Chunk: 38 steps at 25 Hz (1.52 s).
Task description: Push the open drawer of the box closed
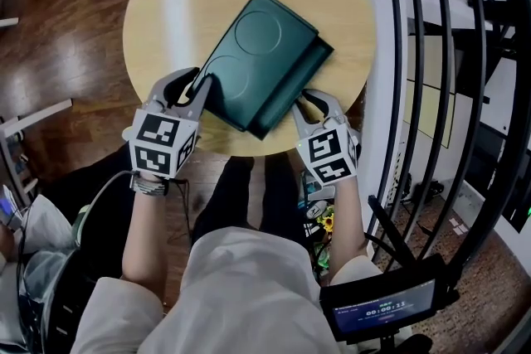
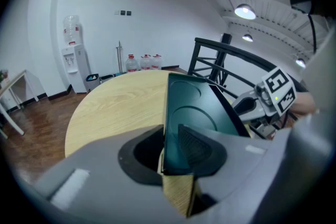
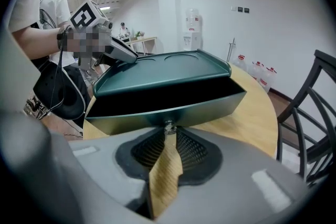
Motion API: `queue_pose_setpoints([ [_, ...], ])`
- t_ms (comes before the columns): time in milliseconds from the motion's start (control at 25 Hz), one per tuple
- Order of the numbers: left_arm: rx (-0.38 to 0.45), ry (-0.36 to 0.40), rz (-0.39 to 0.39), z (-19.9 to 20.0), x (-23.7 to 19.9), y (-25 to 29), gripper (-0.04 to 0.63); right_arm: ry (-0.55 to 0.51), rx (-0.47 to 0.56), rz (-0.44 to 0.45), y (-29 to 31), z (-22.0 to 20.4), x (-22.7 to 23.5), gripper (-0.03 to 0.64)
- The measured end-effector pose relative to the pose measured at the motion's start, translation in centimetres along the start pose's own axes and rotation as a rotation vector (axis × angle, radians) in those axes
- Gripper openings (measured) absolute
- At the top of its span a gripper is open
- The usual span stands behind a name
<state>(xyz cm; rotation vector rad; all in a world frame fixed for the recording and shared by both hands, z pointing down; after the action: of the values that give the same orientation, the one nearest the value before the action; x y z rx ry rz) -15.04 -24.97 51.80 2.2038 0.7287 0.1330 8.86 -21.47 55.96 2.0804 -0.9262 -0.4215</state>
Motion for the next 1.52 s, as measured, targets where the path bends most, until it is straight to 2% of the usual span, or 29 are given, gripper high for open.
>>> queue_pose_setpoints([
  [760,-0.003,0.009,-0.007,-0.1,0.2,-0.1,0.097,0.035,0.028,0.041,1.7,2.3,-0.4,0.074],
  [1240,0.001,-0.019,-0.029,-0.1,0.1,-0.4,0.097,0.059,0.041,0.056,2.1,2.7,-0.7,0.074],
  [1520,0.002,-0.012,-0.035,-0.2,0.1,-0.3,0.097,0.038,0.019,0.041,2.2,3.0,-0.6,0.074],
])
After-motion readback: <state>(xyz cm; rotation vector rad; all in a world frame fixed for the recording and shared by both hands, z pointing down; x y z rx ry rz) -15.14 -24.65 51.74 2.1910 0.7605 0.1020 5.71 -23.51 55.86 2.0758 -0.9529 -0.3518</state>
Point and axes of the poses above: the fingertips, and each gripper's own axes: y forward along the fingers, x to its right, z out of its top, the point moved 7 cm from there along -y, backward along the fingers, and after that the axes turned 1 degree about x, right-handed, at the moved point
